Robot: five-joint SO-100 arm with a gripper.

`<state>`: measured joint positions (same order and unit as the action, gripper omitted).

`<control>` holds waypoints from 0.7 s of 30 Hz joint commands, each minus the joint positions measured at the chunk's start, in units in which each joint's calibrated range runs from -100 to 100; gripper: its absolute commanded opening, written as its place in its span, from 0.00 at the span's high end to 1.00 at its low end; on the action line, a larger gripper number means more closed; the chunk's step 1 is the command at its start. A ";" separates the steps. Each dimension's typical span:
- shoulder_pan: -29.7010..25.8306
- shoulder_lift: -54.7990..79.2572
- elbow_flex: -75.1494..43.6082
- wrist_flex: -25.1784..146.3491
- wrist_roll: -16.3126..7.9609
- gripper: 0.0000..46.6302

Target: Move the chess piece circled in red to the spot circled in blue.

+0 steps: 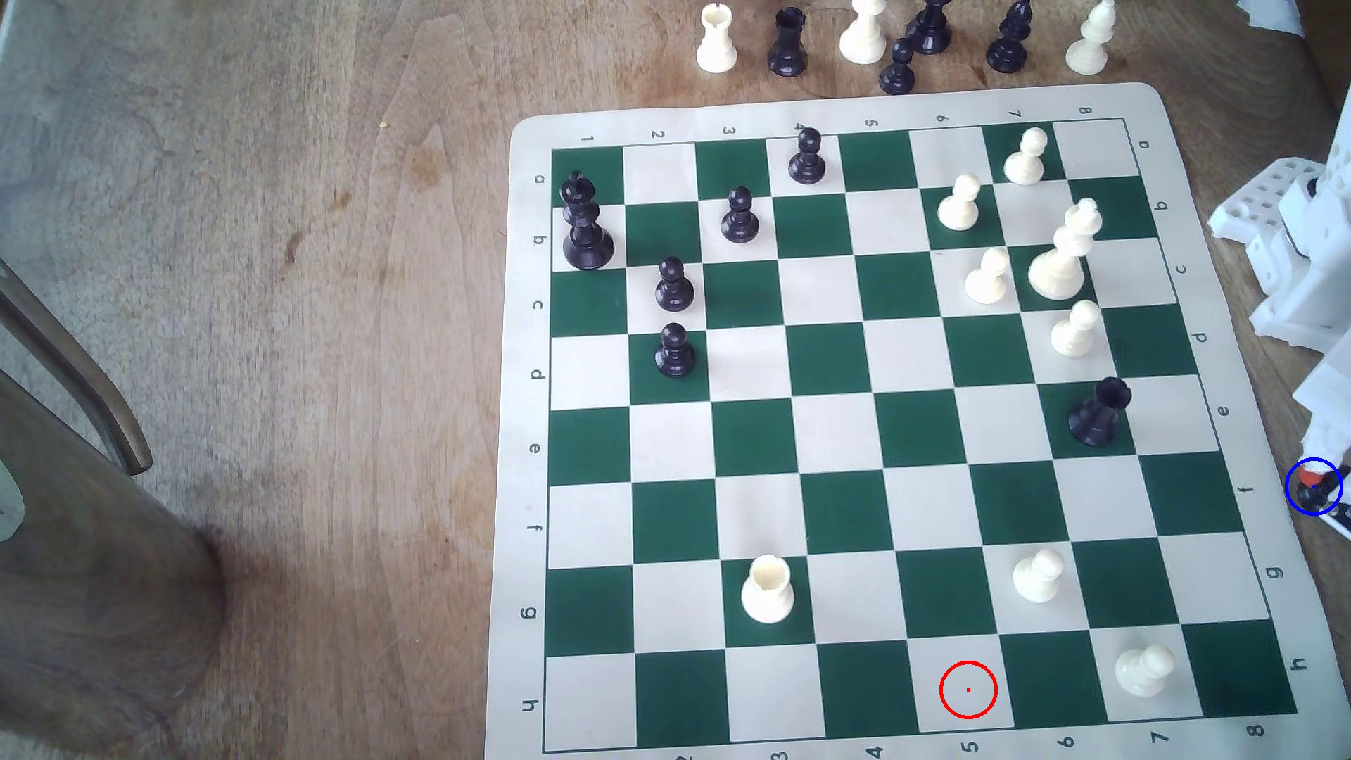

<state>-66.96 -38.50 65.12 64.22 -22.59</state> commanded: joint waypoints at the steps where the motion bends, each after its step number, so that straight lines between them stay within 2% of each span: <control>1: -0.73 -2.08 0.07 -0.91 0.20 1.00; 14: -0.81 -3.01 1.88 -1.32 0.63 1.00; 15: -0.81 -3.01 1.88 -1.32 0.63 0.97; 17: -0.81 -3.01 1.88 -1.16 0.83 0.86; 18: -0.81 -2.93 1.88 -1.08 0.98 0.70; 19: -0.66 -2.93 1.88 -1.08 0.98 0.63; 21: -0.34 -3.01 1.88 -1.32 0.88 0.56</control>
<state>-67.48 -39.51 67.46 63.59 -21.81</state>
